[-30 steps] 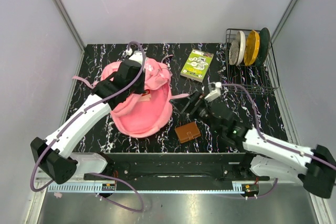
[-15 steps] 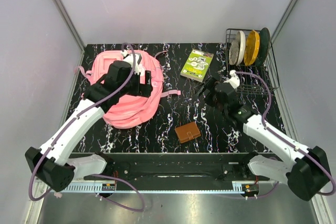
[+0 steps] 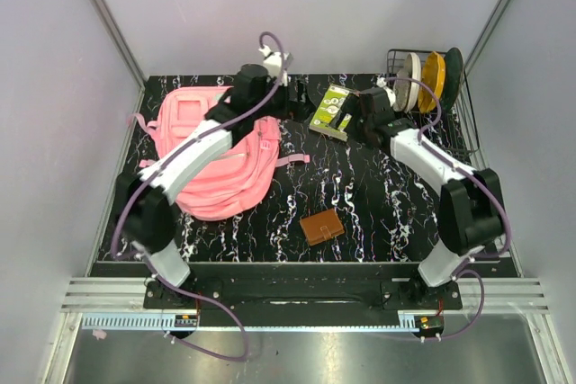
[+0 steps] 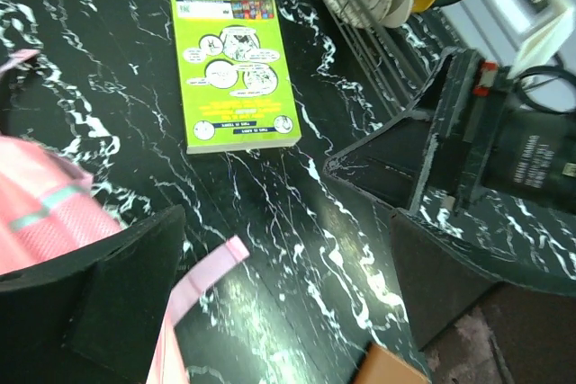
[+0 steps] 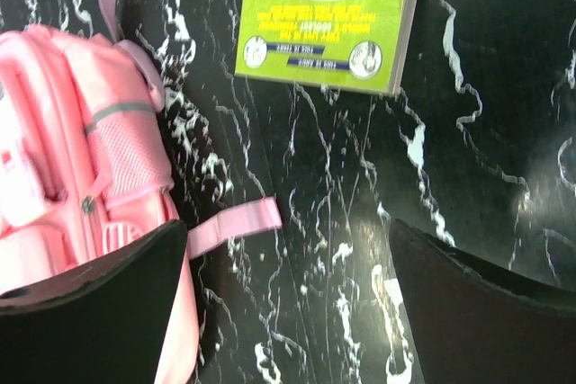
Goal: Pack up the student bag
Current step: Move the book to the center of the board.
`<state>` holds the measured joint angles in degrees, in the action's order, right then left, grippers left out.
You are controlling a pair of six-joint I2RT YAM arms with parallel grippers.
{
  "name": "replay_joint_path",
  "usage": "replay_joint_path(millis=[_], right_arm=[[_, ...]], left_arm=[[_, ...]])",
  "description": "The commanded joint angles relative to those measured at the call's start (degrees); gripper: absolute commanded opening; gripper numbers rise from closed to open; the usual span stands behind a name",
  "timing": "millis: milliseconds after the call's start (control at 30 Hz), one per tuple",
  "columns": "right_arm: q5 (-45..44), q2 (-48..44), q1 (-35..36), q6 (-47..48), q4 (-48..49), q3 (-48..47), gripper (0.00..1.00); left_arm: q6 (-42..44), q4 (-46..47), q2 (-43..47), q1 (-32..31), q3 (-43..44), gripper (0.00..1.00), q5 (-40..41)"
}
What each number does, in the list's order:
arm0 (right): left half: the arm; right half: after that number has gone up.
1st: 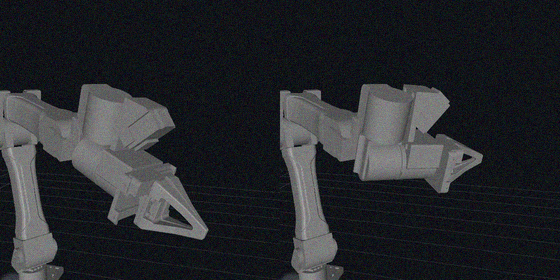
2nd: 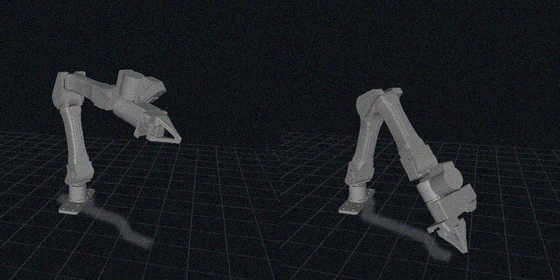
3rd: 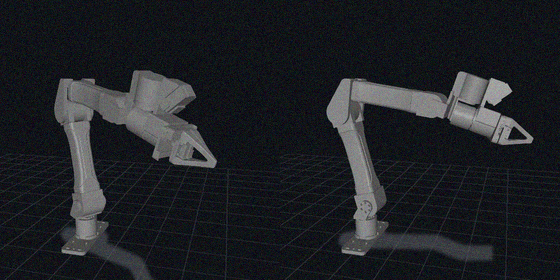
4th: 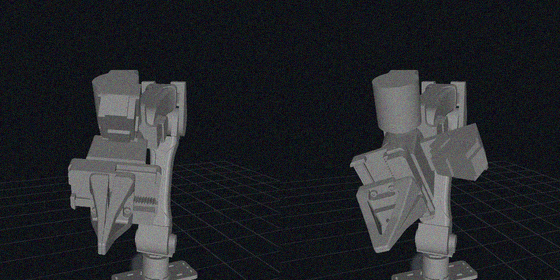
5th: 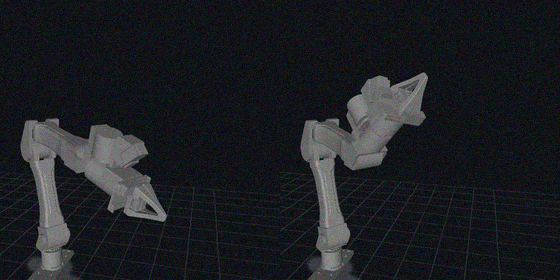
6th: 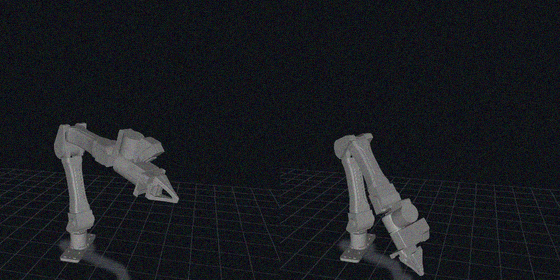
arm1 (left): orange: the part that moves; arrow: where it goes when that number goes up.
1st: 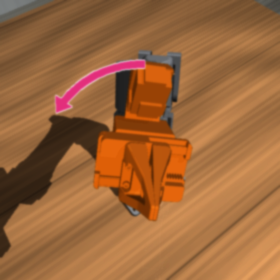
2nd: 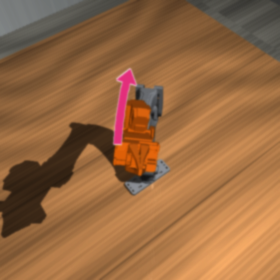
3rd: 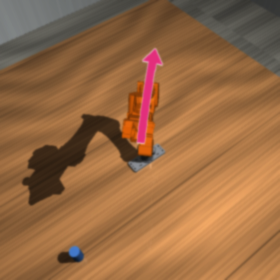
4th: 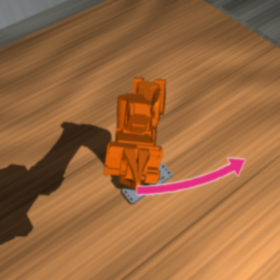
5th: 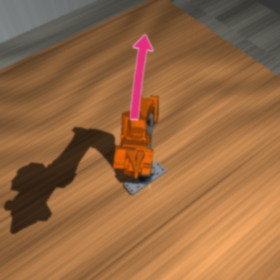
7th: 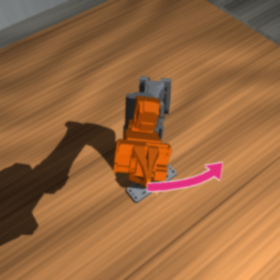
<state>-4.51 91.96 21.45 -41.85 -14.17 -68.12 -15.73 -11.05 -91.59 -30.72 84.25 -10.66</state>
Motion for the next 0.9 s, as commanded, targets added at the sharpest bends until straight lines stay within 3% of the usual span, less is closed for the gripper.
replay_joint_path(millis=[0, 200, 333, 567, 700, 867], right_arm=[[0.7, 7.6, -1.9, 2.4, -3.5, -9.7, 1.0], [-0.7, 18.8, -3.2, 2.5, -8.4, -20.4, 0.99], [0.2, 24.0, -4.2, 2.0, -8.4, -24.8, 0.9], [-2.4, 26.5, -6.1, 1.2, -7.9, -25.0, 0.88], [0.7, 29.5, -7.8, 1.9, -7.4, -26.8, 0.79], [4.3, 33.2, -9.1, 3.1, -5.8, -29.4, 0.78]], left_arm=[[0.3, 7.0, -11.5, 0.2, 9.9, 0.99, -4.3], [-4.4, 10.3, -25.2, 2.7, 19.6, 0.99, -7.9], [-7.0, 10.9, -31.6, 3.9, 23.9, 0.99, -10.9], [-11.5, 17.6, -38.3, 5.7, 24.6, 0.99, -12.5], [-15.1, 19.0, -42.2, 6.5, 27.0, 0.99, -14.3], [-19.1, 20.8, -48.5, 6.7, 32.4, 0.98, -18.3]])
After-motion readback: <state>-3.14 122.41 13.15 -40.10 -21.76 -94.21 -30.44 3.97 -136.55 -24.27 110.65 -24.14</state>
